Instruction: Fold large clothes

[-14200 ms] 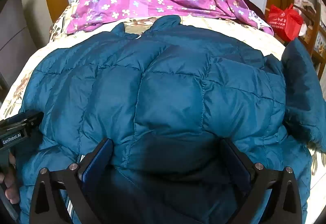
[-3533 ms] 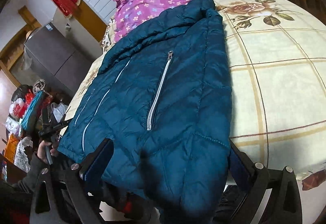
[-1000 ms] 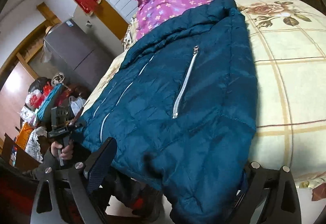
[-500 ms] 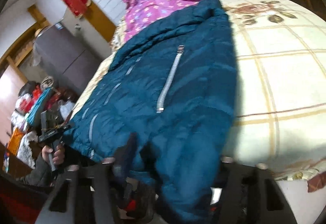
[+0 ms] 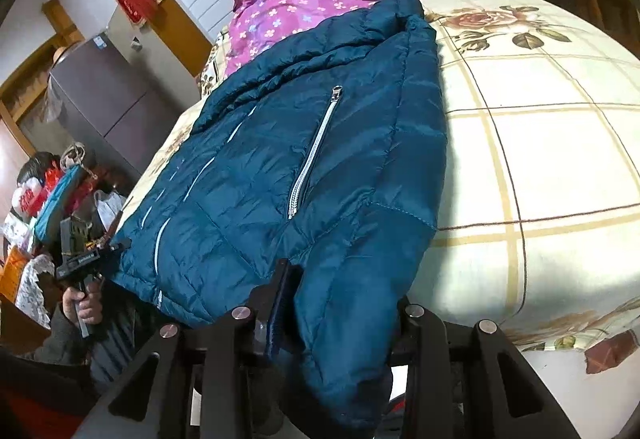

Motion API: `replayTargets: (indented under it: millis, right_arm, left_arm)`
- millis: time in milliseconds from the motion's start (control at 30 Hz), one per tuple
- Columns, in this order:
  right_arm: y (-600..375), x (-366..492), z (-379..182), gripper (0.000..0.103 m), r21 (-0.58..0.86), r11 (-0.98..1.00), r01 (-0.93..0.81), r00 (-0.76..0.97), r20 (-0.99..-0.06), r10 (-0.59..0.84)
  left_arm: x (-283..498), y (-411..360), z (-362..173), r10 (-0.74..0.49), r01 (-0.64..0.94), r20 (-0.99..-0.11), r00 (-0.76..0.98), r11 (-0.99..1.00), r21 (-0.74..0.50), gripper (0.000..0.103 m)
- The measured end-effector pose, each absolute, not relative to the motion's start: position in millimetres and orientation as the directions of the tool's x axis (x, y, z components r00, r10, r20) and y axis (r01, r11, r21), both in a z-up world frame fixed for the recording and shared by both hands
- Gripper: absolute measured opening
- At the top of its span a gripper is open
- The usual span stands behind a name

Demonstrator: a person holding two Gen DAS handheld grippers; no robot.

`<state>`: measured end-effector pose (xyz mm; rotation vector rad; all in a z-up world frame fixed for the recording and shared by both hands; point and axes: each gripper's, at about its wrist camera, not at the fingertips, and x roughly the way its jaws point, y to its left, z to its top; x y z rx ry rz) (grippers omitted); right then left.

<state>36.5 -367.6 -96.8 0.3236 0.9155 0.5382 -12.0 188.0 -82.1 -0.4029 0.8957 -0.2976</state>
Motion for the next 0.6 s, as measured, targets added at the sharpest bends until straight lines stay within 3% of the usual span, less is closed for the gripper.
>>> replayTargets:
  millis: [200,333,400,600]
  right_arm:
    - [-370.7,36.8,-97.7,0.035,0.514,0.809,-0.285,0.486,-0.65,0.585]
    - [-362.5,34.0,-95.0,0.027,0.426,0.843,-0.328,0.499,-0.68,0.538]
    - [-360.2,31.2,-92.3,0.022,0.406,0.847,-0.343,0.512,-0.675,0.531]
    - [-375.6,7.0,-67.7,0.018,0.478,0.79,-0.383,0.601,-0.52,0.606]
  left_arm:
    - [-6.4,192.3,-83.1,-0.438,0.072,-0.683,0.585,0.866,-0.495,0.033]
    - [-8.3,193.3,-81.4,-0.43,0.054,-0.687,0.586,0.866,-0.497,0.014]
    - [-14.2,192.7,-72.6,-0.419,0.064,-0.673,0.609,0.872,-0.485,0.011]
    - [-30.6,206.6,-49.9,-0.417,0.07,-0.629,0.656,0.864,-0.499,0.01]
